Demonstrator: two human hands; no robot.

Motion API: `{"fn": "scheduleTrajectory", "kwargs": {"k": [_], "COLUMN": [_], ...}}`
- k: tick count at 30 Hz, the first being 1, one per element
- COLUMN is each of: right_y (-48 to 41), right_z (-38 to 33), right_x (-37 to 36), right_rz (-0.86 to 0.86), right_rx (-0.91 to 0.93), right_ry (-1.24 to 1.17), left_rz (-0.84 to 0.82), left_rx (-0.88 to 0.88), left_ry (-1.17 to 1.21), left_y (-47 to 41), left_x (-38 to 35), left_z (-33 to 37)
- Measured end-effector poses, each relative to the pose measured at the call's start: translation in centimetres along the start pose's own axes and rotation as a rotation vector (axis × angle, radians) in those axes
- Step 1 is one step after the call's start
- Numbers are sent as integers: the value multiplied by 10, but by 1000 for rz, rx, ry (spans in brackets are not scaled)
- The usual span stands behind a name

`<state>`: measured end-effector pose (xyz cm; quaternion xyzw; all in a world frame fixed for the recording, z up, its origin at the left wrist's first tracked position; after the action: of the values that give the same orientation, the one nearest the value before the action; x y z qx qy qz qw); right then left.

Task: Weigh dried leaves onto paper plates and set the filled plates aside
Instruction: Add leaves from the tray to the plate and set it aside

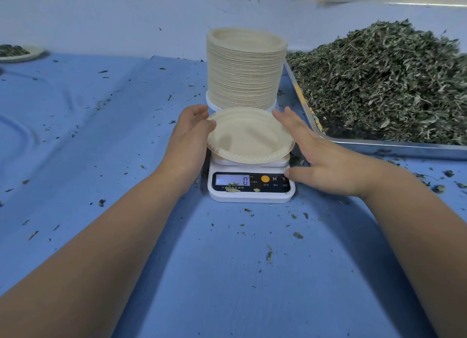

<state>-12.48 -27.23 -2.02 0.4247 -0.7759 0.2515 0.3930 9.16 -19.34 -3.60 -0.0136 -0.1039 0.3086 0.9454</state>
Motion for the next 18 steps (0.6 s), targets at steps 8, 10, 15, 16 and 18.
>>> {"fn": "scheduleTrajectory", "kwargs": {"k": [8,10,15,16,18], "right_y": [13,17,16,15,11], "right_z": [-19,-18,21,29,44], "right_x": [45,60,76,84,105], "right_rz": [407,556,581,604,648], "right_rx": [43,33,-244,-282,-354], "right_ry": [57,159,305,299,299], "left_rz": [5,19,34,36,35], "left_rx": [20,27,16,7,-11], "left_ry": [5,-8,-36,-40,-51], "left_y": [0,-1,-6,-7,-7], "left_x": [1,3,4,4,3], "left_z": [-1,-2,-7,-7,-8]}}
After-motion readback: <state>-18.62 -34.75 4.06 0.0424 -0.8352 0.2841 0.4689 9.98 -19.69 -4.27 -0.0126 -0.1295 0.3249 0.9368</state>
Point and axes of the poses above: each hand's wrist, its own y-axis away from the middle knuckle, its own x-axis out of the back of the hand, z = x × y, the point moved 9 cm from there along -y, towards the middle knuckle, and after that the axes turned 6 degrees about -y, right-handed, at the moved point
